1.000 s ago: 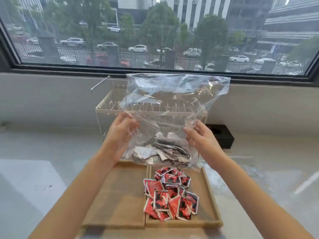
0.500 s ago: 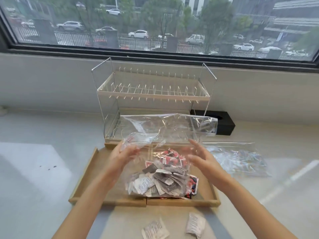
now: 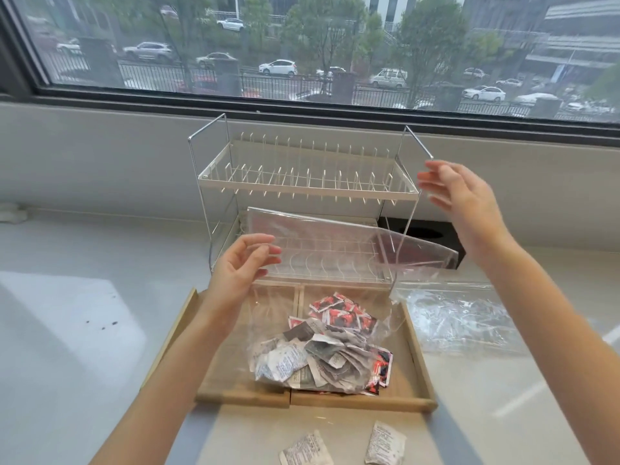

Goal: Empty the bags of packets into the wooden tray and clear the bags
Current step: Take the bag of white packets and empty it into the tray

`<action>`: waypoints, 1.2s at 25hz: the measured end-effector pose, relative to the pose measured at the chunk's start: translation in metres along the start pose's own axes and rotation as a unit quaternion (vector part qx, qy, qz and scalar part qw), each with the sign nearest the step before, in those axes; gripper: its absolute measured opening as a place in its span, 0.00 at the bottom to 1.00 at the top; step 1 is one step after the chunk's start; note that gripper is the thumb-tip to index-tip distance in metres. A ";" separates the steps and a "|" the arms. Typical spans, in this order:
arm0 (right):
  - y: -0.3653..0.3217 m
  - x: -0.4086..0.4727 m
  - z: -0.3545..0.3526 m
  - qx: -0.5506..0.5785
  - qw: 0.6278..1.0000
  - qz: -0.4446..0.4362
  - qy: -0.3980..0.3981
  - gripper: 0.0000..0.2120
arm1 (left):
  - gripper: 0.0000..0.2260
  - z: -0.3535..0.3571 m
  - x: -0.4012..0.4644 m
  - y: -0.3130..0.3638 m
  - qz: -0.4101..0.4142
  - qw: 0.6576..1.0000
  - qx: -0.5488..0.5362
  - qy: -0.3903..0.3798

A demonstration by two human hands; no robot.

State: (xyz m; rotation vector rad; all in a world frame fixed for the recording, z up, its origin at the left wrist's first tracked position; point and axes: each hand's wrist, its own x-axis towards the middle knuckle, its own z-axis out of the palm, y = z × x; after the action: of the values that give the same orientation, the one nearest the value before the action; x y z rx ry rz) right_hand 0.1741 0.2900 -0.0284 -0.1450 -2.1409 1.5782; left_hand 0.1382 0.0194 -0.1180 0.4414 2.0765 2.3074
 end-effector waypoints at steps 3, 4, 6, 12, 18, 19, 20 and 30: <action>-0.034 0.011 0.030 -0.088 0.973 0.032 -0.210 0.16 | 0.08 0.010 -0.006 0.009 0.041 0.997 0.032 -0.057; -0.039 0.010 0.043 -0.124 0.943 0.065 -0.303 0.17 | 0.07 0.014 -0.009 0.013 0.056 0.995 0.041 -0.076; -0.037 0.007 0.067 -0.202 0.867 0.094 -0.445 0.16 | 0.07 0.022 -0.013 0.019 0.085 0.990 0.052 -0.102; -0.023 -0.001 0.080 -0.160 0.815 0.132 -0.540 0.13 | 0.04 0.025 -0.015 0.017 0.092 0.990 0.086 -0.066; -0.024 -0.009 0.073 -0.203 0.840 0.082 -0.496 0.09 | 0.06 0.030 -0.012 0.018 0.078 0.990 0.107 -0.056; -0.024 -0.010 0.073 -0.226 0.847 0.068 -0.476 0.10 | 0.07 0.031 -0.012 0.018 0.074 0.990 0.110 -0.050; -0.025 -0.013 0.074 -0.239 0.855 0.056 -0.457 0.09 | 0.07 0.031 -0.013 0.018 0.068 0.991 0.106 -0.044; -0.042 -0.028 0.072 -0.223 0.894 0.048 -0.385 0.22 | 0.05 0.030 -0.016 0.019 0.025 0.995 0.093 -0.008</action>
State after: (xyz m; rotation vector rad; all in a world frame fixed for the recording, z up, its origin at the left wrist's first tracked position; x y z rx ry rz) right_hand 0.1758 0.2038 -0.0146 0.2883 -3.1369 1.2771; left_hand 0.1631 0.0430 -0.1005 0.5187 2.3079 2.1356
